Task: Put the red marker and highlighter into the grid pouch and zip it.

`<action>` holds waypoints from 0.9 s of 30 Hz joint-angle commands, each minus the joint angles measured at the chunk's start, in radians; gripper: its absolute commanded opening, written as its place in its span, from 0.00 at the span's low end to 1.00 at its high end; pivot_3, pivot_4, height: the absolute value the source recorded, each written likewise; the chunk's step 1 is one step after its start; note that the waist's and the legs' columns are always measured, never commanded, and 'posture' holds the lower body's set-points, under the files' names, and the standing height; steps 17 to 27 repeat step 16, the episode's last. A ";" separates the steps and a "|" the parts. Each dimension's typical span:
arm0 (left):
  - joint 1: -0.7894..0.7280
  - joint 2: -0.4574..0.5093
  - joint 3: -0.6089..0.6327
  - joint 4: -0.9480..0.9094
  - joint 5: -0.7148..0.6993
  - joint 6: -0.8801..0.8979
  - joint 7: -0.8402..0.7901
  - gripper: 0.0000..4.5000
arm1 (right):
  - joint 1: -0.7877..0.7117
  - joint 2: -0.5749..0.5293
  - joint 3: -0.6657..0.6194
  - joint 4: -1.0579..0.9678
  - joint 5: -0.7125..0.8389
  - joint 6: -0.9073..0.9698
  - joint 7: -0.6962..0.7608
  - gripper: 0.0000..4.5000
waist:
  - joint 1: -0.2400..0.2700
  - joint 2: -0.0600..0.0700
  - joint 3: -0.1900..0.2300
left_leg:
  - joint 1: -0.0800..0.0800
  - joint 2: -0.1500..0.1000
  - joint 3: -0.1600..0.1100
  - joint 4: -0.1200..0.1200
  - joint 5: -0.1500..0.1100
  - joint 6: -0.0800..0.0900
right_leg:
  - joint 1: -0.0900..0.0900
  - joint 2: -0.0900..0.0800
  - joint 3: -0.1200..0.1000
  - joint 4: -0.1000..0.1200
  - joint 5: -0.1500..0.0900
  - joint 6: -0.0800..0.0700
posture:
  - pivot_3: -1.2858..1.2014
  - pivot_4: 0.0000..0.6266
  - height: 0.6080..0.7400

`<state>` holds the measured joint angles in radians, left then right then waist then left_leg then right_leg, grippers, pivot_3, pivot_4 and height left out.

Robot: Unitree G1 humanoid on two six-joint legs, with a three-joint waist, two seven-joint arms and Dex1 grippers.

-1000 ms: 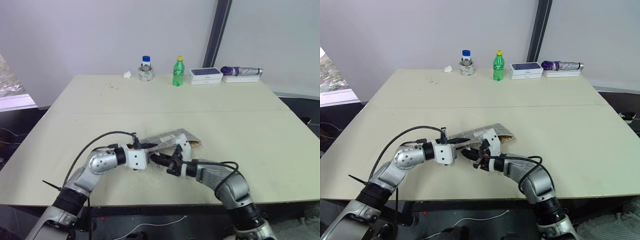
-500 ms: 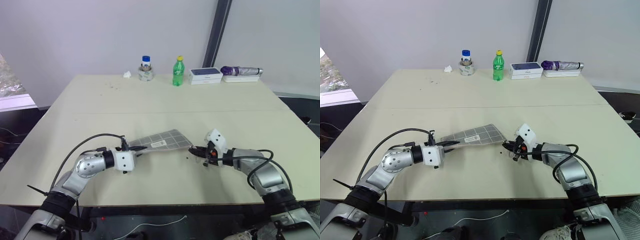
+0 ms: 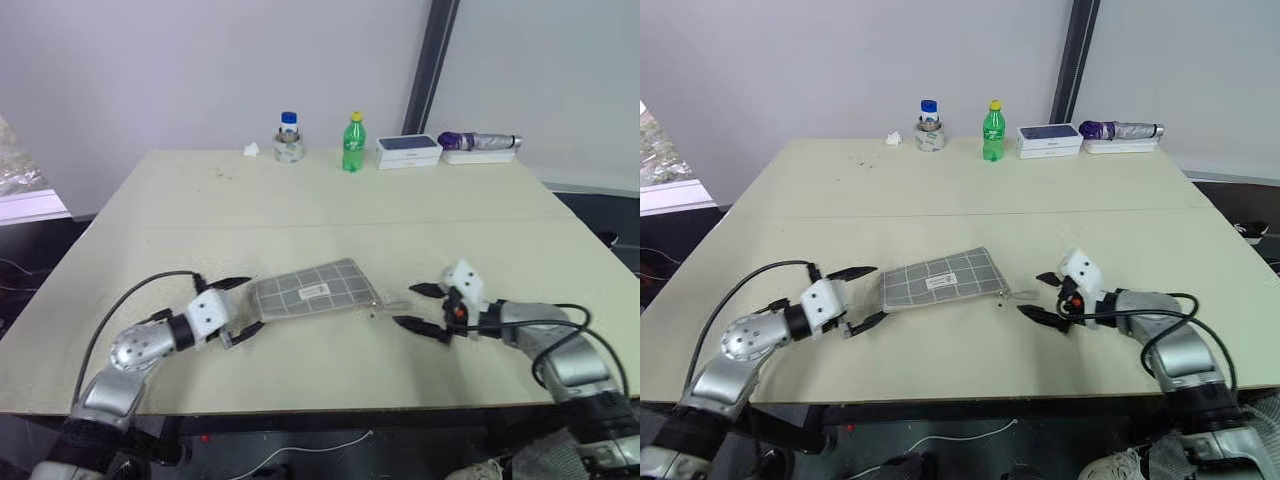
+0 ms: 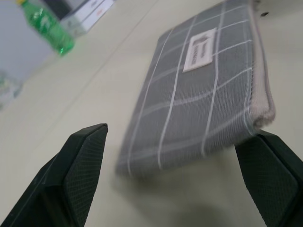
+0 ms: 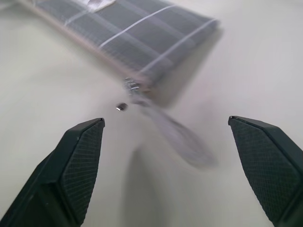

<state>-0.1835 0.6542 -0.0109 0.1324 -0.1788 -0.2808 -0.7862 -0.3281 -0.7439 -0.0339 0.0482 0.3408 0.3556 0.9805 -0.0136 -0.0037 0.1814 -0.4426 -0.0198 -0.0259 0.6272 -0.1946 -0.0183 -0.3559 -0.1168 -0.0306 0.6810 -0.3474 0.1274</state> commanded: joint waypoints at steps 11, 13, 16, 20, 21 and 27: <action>0.238 0.029 0.302 -0.207 -0.158 0.214 0.077 0.99 | 0.244 -0.083 -0.274 -0.226 0.178 0.088 0.047 1.00 | 0.010 0.000 0.000 | 0.000 0.000 0.000 0.000 -0.001 0.001 | 0.002 -0.002 0.000 -0.001 0.000 0.000 | 0.52 0.24 1.00; 0.258 0.033 0.322 -0.212 -0.157 0.208 0.071 0.99 | 0.275 -0.081 -0.295 -0.250 0.199 0.107 0.042 1.00 | 0.009 0.000 0.000 | 0.000 0.000 0.000 0.001 -0.001 0.001 | 0.002 -0.002 0.000 -0.001 0.000 0.000 | 0.52 0.24 1.00; 0.272 0.029 0.338 -0.210 -0.171 0.224 0.063 0.99 | 0.305 -0.080 -0.314 -0.276 0.213 0.116 0.036 1.00 | 0.008 0.000 0.000 | 0.000 0.000 0.000 0.001 -0.001 0.001 | 0.002 -0.002 0.000 -0.001 0.000 0.000 | 0.52 0.24 1.00; 0.272 0.029 0.338 -0.210 -0.171 0.224 0.063 0.99 | 0.305 -0.080 -0.314 -0.276 0.213 0.116 0.036 1.00 | 0.008 0.000 0.000 | 0.000 0.000 0.000 0.001 -0.001 0.001 | 0.002 -0.002 0.000 -0.001 0.000 0.000 | 0.52 0.24 1.00; 0.272 0.029 0.338 -0.210 -0.171 0.224 0.063 0.99 | 0.305 -0.080 -0.314 -0.276 0.213 0.116 0.036 1.00 | 0.008 0.000 0.000 | 0.000 0.000 0.000 0.001 -0.001 0.001 | 0.002 -0.002 0.000 -0.001 0.000 0.000 | 0.52 0.24 1.00; 0.272 0.029 0.338 -0.210 -0.171 0.224 0.063 0.99 | 0.305 -0.080 -0.314 -0.276 0.213 0.116 0.036 1.00 | 0.008 0.000 0.000 | 0.000 0.000 0.000 0.001 -0.001 0.001 | 0.002 -0.002 0.000 -0.001 0.000 0.000 | 0.52 0.24 1.00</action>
